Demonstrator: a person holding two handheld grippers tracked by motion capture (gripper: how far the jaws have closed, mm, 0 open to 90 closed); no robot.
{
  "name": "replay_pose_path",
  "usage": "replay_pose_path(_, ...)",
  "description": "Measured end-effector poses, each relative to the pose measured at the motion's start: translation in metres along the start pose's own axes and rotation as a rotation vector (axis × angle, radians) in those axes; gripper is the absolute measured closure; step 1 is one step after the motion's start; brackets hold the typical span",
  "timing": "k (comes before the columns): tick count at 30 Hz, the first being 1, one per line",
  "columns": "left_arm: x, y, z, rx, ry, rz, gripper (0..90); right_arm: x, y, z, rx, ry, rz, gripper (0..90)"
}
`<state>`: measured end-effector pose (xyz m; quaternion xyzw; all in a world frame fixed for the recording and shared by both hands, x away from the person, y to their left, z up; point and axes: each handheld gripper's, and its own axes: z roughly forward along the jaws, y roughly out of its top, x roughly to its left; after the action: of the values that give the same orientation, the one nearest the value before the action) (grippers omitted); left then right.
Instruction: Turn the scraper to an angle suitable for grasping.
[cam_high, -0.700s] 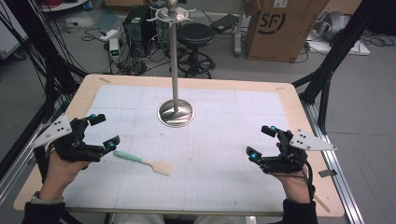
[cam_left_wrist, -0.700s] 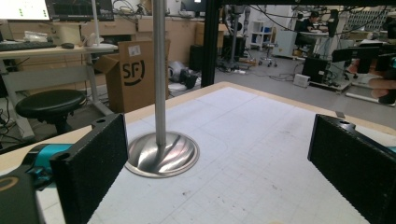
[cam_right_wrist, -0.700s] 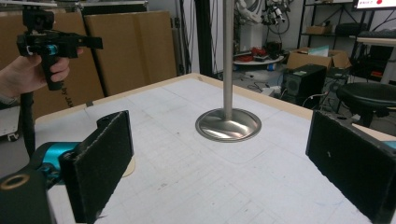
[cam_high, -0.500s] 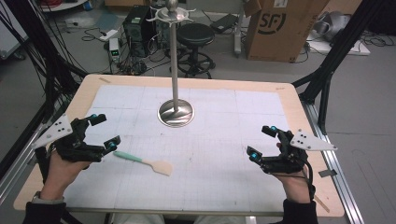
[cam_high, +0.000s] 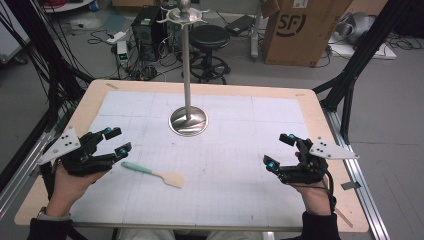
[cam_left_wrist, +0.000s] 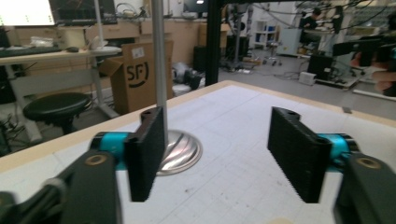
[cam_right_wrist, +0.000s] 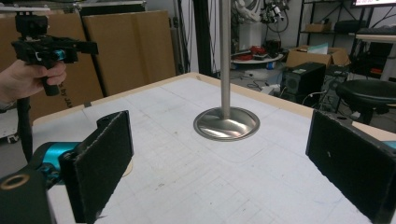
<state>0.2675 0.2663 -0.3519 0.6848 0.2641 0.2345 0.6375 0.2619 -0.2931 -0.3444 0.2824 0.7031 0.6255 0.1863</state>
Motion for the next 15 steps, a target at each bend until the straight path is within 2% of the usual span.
replay_pose_path(1,-0.001,-0.001,0.0,0.009,0.008,0.007,52.2,0.0,0.0,0.001,0.001,0.004,0.0,6.5)
replay_pose_path(2,-0.002,-0.002,0.0,0.013,0.014,0.017,52.2,0.0,0.0,0.001,0.001,0.004,0.0,6.5)
replay_pose_path(3,-0.004,-0.005,-0.001,0.018,0.014,0.023,63.0,0.0,0.0,0.003,0.004,0.004,-0.003,6.5)
replay_pose_path(4,-0.004,-0.007,-0.001,0.02,0.014,0.028,69.4,-0.001,0.0,0.004,0.006,0.007,-0.007,6.5)
replay_pose_path(5,-0.006,-0.009,-0.002,0.015,0.021,0.043,75.8,-0.001,0.0,0.005,0.007,0.009,-0.008,6.5)
replay_pose_path(6,-0.009,-0.014,-0.005,-0.007,0.029,0.085,81.7,-0.001,0.0,0.006,0.01,0.012,-0.006,6.5)
replay_pose_path(7,-0.009,-0.014,-0.005,-0.007,0.029,0.085,85.4,-0.002,0.0,0.007,0.01,0.014,-0.011,6.5)
replay_pose_path(9,-0.011,-0.018,-0.005,-0.01,0.036,0.091,87.9,-0.001,0.0,0.008,0.011,0.018,-0.003,6.5)
replay_pose_path(15,-0.01,-0.031,-0.005,0.044,0.054,0.05,89.7,-0.003,0.002,0.013,0.008,0.022,-0.004,6.5)
